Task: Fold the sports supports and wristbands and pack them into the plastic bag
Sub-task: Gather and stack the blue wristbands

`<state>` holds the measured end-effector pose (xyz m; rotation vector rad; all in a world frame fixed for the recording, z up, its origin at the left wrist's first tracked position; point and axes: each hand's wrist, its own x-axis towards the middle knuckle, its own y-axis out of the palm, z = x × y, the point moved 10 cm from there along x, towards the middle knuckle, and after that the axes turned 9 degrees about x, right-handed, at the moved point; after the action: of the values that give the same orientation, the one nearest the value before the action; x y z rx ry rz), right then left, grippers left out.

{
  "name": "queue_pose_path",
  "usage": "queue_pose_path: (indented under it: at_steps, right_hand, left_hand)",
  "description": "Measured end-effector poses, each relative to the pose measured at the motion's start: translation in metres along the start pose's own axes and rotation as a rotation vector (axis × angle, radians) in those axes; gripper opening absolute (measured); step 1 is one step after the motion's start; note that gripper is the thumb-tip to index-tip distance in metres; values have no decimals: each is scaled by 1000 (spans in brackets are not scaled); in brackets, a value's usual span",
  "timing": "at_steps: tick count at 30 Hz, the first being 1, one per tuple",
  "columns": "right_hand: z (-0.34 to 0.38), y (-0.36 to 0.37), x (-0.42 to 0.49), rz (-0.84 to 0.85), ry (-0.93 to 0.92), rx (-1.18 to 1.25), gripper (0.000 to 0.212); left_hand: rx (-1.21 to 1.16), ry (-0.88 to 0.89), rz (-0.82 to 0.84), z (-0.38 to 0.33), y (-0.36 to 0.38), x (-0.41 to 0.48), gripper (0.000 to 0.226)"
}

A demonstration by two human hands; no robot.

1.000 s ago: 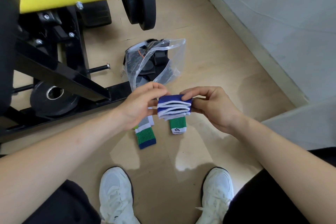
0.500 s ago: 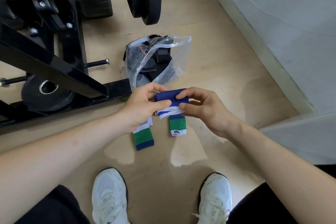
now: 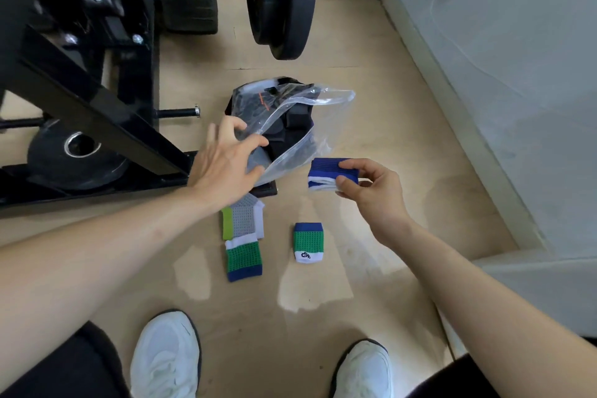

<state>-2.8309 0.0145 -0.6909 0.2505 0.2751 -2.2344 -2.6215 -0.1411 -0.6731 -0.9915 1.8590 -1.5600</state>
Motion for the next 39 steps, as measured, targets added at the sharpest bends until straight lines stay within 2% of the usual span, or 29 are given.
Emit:
queue_pose_path:
  at_steps: [2, 4, 9, 14, 18, 20, 22, 25, 27, 29, 33, 39]
  right_hand:
    - [2, 13, 16, 2, -18, -14, 21]
    - [-1, 31, 31, 6, -20, -23, 20]
    - [-9, 71, 63, 3, -46, -48, 21]
    - [0, 110, 99, 68, -106, -85, 26]
    - [5, 139, 135, 116, -178, -256, 31]
    - [6, 153, 150, 159, -224, -343, 41]
    - [1, 169, 161, 280, -244, -496, 54]
    - [-31, 178, 172, 442, -169, -1052, 67]
    - [-43, 171, 176, 471, -126, -1335, 70]
    - [-41, 168, 177, 472, -134, -1433, 75]
    - [-23, 166, 161, 446, -208, -1303, 74]
    - [-5, 145, 110, 437, -400, -970, 55]
  left_hand:
    - [-20, 3, 135, 6, 20, 5, 52]
    - [-82, 18, 185, 7, 28, 11, 58]
    - [-214, -15, 84, 12, 8, 31, 75]
    - [-472, 33, 62, 17, -4, 43, 94]
    - [-495, -26, -7, 31, -13, 52, 94]
    - [-512, -43, -35, 33, -15, 54, 90]
    - [-498, -34, -46, 32, -16, 55, 89]
    - [-490, -31, -46, 35, -14, 56, 88]
    - [-490, -32, -23, 35, -12, 55, 89]
    - [-485, -25, 3, 32, -10, 54, 91]
    - [-483, -1, 36, 28, -8, 51, 90]
    - [-521, 55, 89, 14, -1, 43, 85]
